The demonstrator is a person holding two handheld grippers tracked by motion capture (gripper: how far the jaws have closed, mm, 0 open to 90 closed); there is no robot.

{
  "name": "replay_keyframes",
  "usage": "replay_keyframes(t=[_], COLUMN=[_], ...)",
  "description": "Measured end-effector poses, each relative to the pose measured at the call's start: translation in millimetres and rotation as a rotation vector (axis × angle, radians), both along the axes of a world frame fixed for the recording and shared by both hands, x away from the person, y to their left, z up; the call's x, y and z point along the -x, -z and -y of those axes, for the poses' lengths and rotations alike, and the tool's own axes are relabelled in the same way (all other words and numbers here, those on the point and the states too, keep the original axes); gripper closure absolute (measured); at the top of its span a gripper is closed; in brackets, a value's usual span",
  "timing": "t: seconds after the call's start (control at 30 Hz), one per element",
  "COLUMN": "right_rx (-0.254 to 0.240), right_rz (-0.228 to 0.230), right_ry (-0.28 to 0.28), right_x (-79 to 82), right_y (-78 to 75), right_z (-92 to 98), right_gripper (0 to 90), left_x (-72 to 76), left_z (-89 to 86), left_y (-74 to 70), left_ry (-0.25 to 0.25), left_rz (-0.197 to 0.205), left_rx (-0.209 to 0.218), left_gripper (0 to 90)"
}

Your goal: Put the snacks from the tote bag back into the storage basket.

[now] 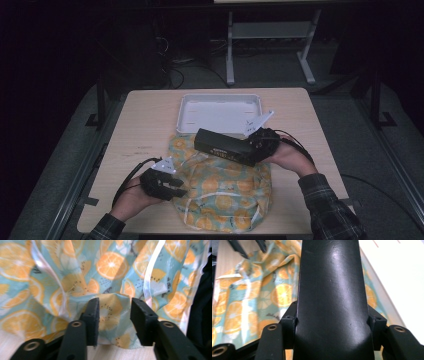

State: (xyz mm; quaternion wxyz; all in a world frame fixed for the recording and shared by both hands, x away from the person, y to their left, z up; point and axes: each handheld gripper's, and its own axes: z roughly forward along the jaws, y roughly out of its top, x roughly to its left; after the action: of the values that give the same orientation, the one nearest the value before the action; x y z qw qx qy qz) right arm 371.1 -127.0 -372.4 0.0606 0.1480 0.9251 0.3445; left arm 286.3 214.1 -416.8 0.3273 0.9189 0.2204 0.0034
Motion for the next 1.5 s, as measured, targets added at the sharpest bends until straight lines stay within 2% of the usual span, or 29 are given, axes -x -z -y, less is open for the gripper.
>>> replay_keyframes(t=[0.07,0.17,0.2,0.23,0.33,0.5,0.83,0.87,0.93,0.97,1.03,1.23,1.33,1.4,1.47,1.5], right_rx=[-0.008,-0.004,0.003,-0.007,0.003,0.011,0.006,0.002,0.011,0.018,0.001,0.012,0.023,0.027,0.018,-0.002], right_rz=[-0.013,-0.016,-0.001,-0.009,-0.012,-0.016,-0.016,-0.018,-0.021,-0.009,-0.01,-0.001,-0.004,0.002,0.003,-0.007], right_ry=[0.017,0.047,0.04,0.055,0.064,0.102,0.151,0.152,0.158,0.16,0.165,0.17,0.19,0.201,0.216,0.236], right_x=[-4.1,-11.8,-16.0,-18.2,-24.1,-44.1,-73.6,-76.2,-78.0,-83.4,-88.0,-101.6,-113.7,-119.9,-121.8,-126.2], right_y=[-1.6,-3.3,-3.4,-3.7,-3.4,-2.5,-1.0,-1.8,-2.7,-4.4,-6.1,-6.8,-4.4,-2.9,-2.0,1.7], right_z=[-0.9,-2.2,-1.6,-1.8,-2.0,-0.3,3.9,4.4,4.3,4.0,4.6,4.7,5.4,5.5,5.5,6.1], right_gripper=[41.9,41.9,41.9,41.9,41.9,41.9,41.9,41.9,41.9,41.9,41.9,41.9,41.9,41.9,41.9,41.9], left_x=[1.6,4.8,4.8,7.8,10.5,17.6,24.8,25.0,25.4,26.2,25.8,23.4,22.4,20.6,20.4,20.6], left_z=[-5.6,-14.6,-14.6,-19.8,-25.5,-41.0,-61.6,-63.4,-64.5,-65.3,-66.1,-68.7,-69.3,-69.9,-69.8,-69.5], left_y=[-2.8,-4.7,-4.7,-4.4,-4.2,-0.3,10.8,11.6,12.7,15.5,17.4,21.0,22.4,22.0,21.9,21.8], left_ry=[-0.016,-0.036,-0.036,-0.052,-0.054,-0.109,-0.145,-0.141,-0.142,-0.152,-0.149,-0.163,-0.178,-0.174,-0.174,-0.175], left_rz=[0.006,0.01,0.01,0.012,0.02,0.019,0.018,0.022,0.02,0.024,0.027,0.023,0.028,0.048,0.05,0.051], left_rx=[0.009,0.014,0.014,0.024,0.014,0.026,0.005,-0.008,-0.012,-0.028,-0.046,-0.045,-0.034,-0.041,-0.041,-0.037], left_gripper=[51.6,46.9,45.5,44.0,40.7,37.9,35.9,35.9,35.7,35.5,35.4,34.7,32.5,31.2,30.1,29.8])
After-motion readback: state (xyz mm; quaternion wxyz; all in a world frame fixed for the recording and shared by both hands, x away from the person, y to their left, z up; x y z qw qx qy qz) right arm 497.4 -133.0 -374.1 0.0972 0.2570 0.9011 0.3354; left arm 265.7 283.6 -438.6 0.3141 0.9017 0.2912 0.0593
